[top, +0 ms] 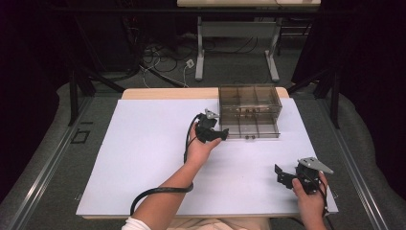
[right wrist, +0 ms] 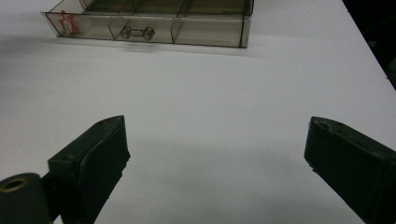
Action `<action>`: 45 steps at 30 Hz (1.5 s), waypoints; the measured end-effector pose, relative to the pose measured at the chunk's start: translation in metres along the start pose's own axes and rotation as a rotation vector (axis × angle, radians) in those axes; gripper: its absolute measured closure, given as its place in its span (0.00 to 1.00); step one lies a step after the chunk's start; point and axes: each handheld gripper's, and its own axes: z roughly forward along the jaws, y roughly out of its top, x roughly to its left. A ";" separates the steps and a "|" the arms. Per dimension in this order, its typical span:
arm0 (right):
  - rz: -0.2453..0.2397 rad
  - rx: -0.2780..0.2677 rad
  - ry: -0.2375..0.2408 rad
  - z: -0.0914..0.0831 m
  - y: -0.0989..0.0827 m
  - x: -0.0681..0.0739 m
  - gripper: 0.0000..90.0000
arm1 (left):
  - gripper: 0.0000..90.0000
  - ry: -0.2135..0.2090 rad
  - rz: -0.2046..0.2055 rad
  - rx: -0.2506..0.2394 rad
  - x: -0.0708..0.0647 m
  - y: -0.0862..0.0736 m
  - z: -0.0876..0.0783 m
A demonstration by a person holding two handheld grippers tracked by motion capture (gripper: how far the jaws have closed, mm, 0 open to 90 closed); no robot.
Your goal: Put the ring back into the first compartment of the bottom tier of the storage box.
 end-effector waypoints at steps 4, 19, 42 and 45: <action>0.001 0.009 0.001 -0.002 0.001 0.000 0.07 | 0.32 -0.029 -0.023 -0.001 0.000 -0.004 -0.007; -0.005 0.007 -0.001 -0.003 0.000 0.000 0.07 | 0.08 -0.077 -0.071 -0.075 0.020 -0.021 -0.055; 0.002 0.004 0.000 -0.003 -0.001 0.002 0.07 | 0.01 -0.065 -0.170 -0.165 0.059 -0.070 -0.128; -0.003 0.003 0.000 -0.003 -0.001 0.001 0.07 | 0.01 -0.053 -0.187 -0.172 0.066 -0.079 -0.136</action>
